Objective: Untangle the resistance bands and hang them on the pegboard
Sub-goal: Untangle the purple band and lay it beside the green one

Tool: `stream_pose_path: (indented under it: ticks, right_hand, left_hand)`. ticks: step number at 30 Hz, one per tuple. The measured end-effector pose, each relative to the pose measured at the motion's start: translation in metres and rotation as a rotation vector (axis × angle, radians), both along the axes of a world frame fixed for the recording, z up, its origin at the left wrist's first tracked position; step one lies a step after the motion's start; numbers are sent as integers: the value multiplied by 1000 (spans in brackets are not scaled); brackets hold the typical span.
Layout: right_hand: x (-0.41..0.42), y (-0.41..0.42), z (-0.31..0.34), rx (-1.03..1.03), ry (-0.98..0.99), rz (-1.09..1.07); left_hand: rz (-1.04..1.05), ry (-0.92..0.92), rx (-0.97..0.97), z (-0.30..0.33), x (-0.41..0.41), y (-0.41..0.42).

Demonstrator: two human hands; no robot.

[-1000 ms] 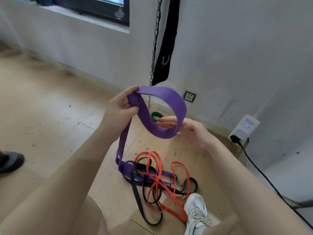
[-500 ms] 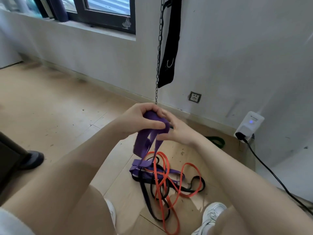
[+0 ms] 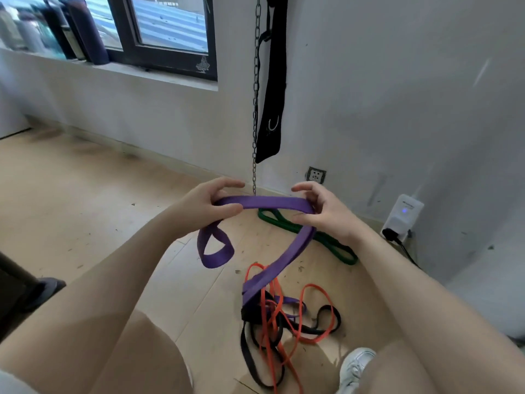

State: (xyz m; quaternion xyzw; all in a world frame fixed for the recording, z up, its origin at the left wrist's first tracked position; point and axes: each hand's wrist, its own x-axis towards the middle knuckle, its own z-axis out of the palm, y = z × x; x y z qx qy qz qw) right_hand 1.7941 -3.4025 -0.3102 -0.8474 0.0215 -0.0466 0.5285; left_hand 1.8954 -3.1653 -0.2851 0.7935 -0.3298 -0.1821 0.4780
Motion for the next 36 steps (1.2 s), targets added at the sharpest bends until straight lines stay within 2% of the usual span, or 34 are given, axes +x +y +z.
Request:
stream_pose_path:
  ticks: [4, 9, 10, 12, 14, 16, 20, 22, 24, 27, 29, 33, 36]
  right_hand:
    - [3, -10, 47, -53, -160, -51]
    - [14, -3, 115, -41, -278, -83]
    - [16, -1, 128, -38, -288, -85]
    - [20, 1, 150, -40, -308, -67]
    - [24, 3, 168, -48, -330, -58]
    - [26, 4, 181, -52, -341, -63]
    - [29, 2, 207, -48, -388, -98]
    - [28, -3, 221, -15, -426, -125]
    - [27, -8, 228, 30, -462, -152]
    - [29, -19, 209, 182, -429, -191]
    - [29, -31, 177, 309, -339, -136]
    - [15, -35, 101, 224, -75, 26]
    - [16, -23, 61, 176, 25, 28]
  left_hand:
    - [-61, -243, 193, -7, 3, -5]
    - [-69, -517, 154, 19, 5, -19]
    - [-64, -523, 151, 26, 8, -22]
    - [-43, -386, 100, 43, 13, -28]
    - [-55, -201, -39, 65, 14, -35]
    - [-95, -160, -166, 90, 15, -48]
    - [-122, -237, -329, 141, 12, -85]
    - [-92, -384, -330, 161, 9, -102]
    - [-46, -452, -368, 172, 11, -115]
    - [-12, -423, -401, 173, 10, -126]
    - [-35, -401, -383, 165, 4, -133]
    - [-5, -307, -427, 146, -1, -133]
    - [4, -202, -532, 143, 1, -123]
